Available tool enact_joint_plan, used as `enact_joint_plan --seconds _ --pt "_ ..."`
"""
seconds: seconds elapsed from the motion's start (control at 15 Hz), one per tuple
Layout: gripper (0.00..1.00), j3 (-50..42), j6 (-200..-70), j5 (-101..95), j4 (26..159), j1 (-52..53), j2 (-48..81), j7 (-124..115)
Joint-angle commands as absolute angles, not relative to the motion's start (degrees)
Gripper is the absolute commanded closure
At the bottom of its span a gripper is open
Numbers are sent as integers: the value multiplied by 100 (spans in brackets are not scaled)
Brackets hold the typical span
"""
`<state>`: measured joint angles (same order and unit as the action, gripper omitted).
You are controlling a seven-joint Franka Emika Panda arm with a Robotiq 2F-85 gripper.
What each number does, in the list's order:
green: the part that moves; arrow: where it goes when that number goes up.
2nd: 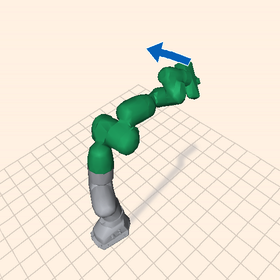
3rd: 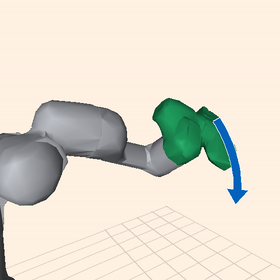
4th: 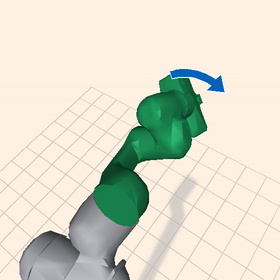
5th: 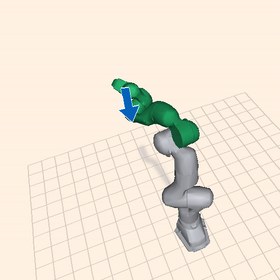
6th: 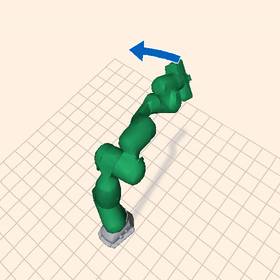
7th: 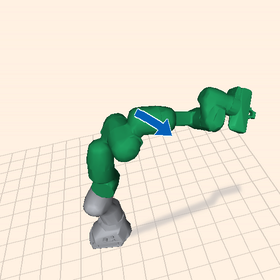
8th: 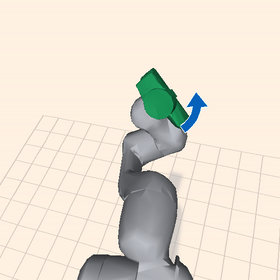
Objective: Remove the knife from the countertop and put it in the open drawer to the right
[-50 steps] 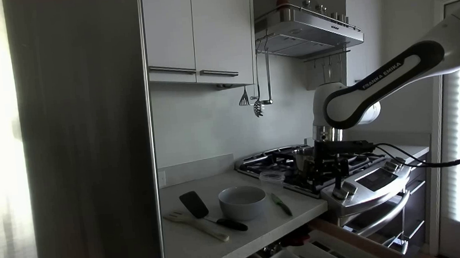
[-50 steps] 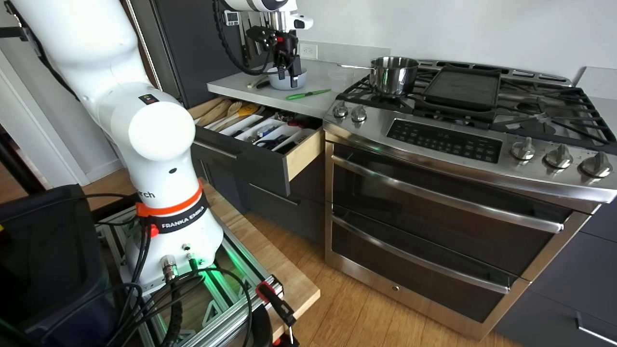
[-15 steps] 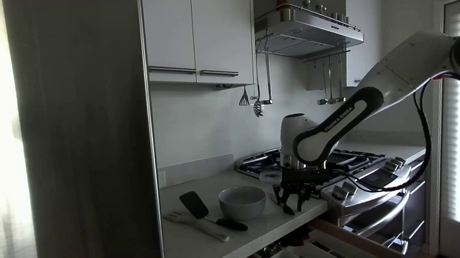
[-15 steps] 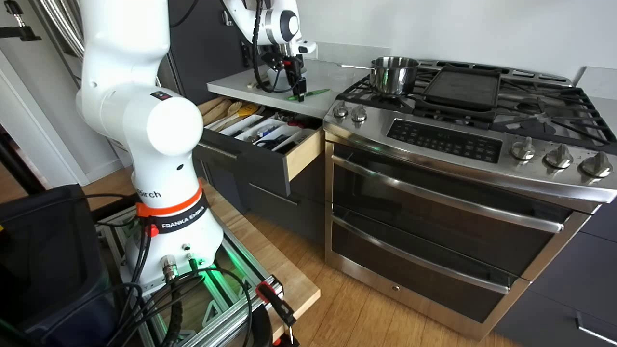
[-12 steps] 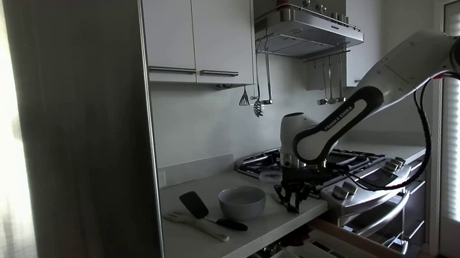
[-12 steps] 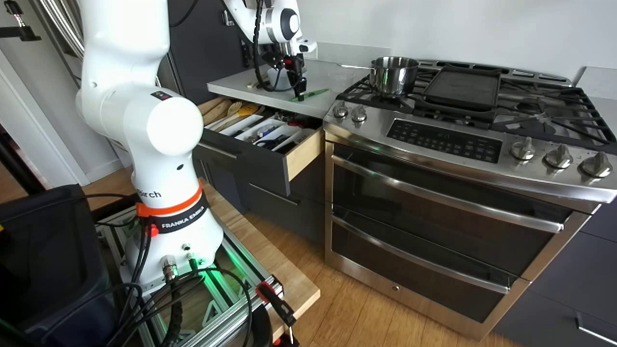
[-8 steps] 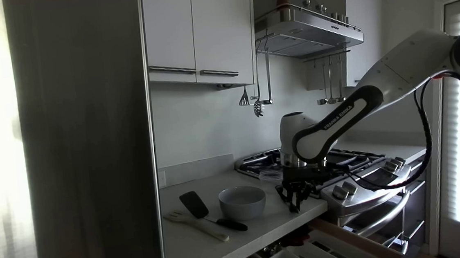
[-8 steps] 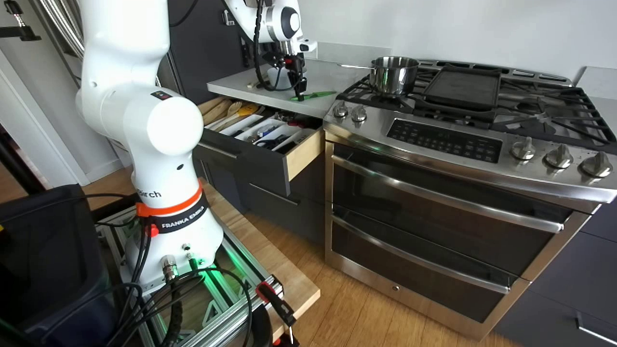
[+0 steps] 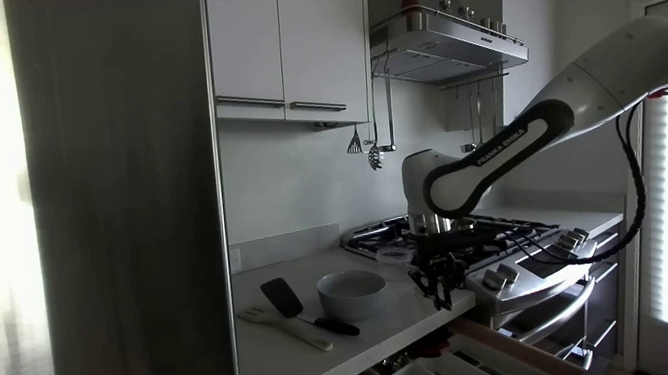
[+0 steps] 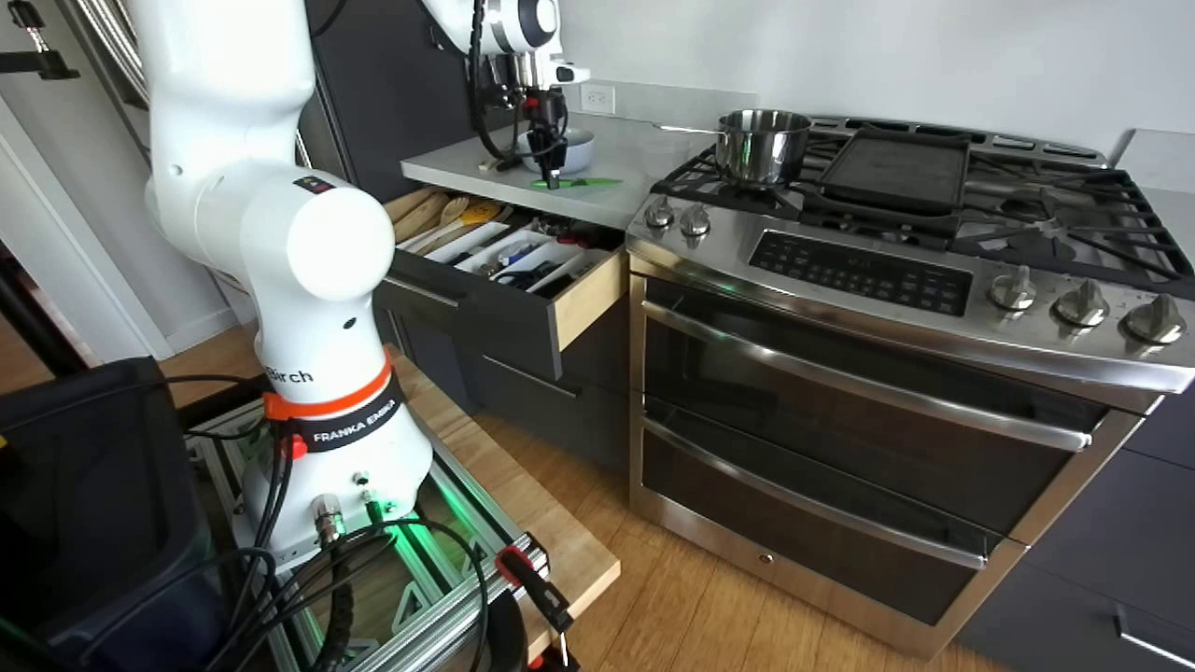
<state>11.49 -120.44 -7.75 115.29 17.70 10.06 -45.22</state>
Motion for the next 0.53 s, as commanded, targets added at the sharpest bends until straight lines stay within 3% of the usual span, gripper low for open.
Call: enact_joint_plan --seconds 0.0,0.47 --pt "94 1375 -11533 -615 12110 1883 228 -4369" --pt "94 1656 -10944 -991 13052 1793 -901 -4767"
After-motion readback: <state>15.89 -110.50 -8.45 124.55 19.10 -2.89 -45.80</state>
